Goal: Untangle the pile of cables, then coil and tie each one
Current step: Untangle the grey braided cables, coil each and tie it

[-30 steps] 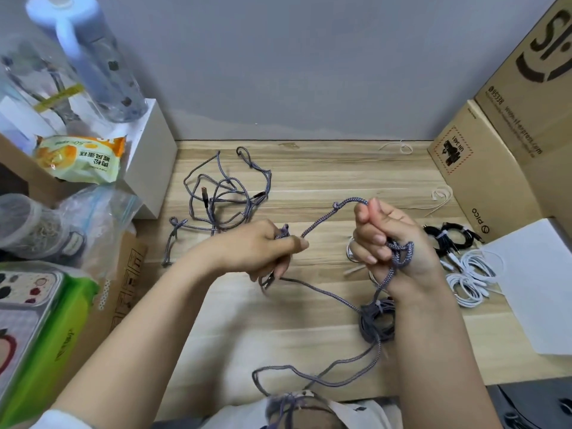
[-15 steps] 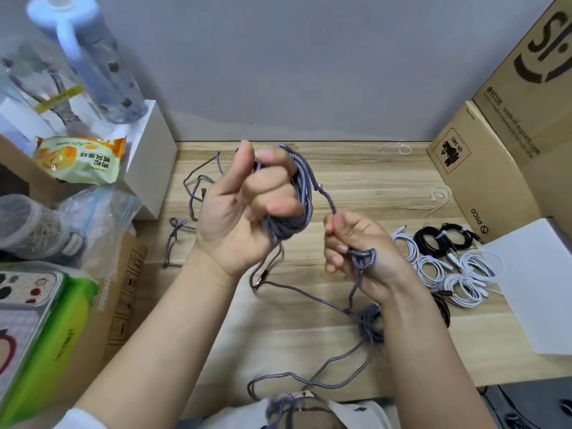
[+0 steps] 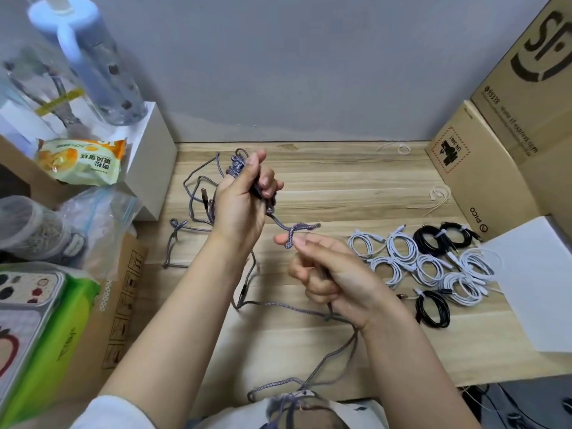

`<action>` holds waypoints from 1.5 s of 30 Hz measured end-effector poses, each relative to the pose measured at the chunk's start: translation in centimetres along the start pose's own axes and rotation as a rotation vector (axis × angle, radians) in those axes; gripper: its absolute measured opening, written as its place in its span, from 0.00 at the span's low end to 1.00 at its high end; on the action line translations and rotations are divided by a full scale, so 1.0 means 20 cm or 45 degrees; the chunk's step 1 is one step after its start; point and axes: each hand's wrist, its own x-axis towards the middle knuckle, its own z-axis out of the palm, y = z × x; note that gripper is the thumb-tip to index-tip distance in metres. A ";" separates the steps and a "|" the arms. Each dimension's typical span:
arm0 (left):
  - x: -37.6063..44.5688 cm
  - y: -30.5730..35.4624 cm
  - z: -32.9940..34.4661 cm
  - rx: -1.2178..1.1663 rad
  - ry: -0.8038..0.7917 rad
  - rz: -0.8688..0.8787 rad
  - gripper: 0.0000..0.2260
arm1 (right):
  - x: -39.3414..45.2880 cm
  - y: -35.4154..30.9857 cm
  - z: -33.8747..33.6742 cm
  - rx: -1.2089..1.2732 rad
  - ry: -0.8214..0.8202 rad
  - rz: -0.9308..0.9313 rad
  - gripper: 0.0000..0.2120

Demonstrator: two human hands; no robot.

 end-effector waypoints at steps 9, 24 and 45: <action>-0.01 0.00 -0.13 1.091 -0.336 0.147 0.06 | -0.05 -0.03 -0.02 -0.570 0.448 -0.289 0.08; -0.11 0.04 -0.06 0.822 -0.896 -0.281 0.05 | 0.00 -0.10 -0.14 -0.317 0.860 -0.664 0.06; -0.10 0.14 -0.03 1.209 -0.799 -0.148 0.07 | 0.17 0.09 -0.09 -0.910 0.512 -0.712 0.09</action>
